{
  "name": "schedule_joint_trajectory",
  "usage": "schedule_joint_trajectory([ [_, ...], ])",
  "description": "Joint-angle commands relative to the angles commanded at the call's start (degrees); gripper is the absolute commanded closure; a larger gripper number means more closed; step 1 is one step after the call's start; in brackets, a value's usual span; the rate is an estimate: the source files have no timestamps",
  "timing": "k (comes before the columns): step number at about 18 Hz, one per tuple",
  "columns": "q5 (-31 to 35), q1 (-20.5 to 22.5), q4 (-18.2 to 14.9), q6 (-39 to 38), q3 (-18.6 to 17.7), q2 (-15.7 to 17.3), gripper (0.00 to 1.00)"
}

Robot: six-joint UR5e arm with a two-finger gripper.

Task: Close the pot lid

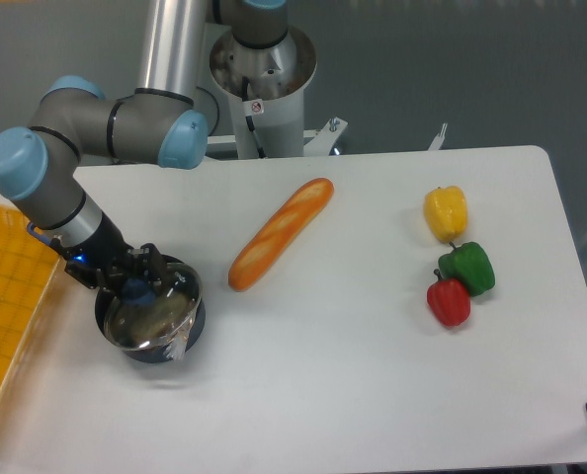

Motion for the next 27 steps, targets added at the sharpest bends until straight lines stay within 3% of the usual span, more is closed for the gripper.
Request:
schedule_joint_trajectory([
  [18, -0.3, 1.1, 0.0, 0.6, 0.0, 0.5, 0.41],
  [27, -4.8, 3.1, -0.1, 1.2, 0.2, -0.2, 0.41],
])
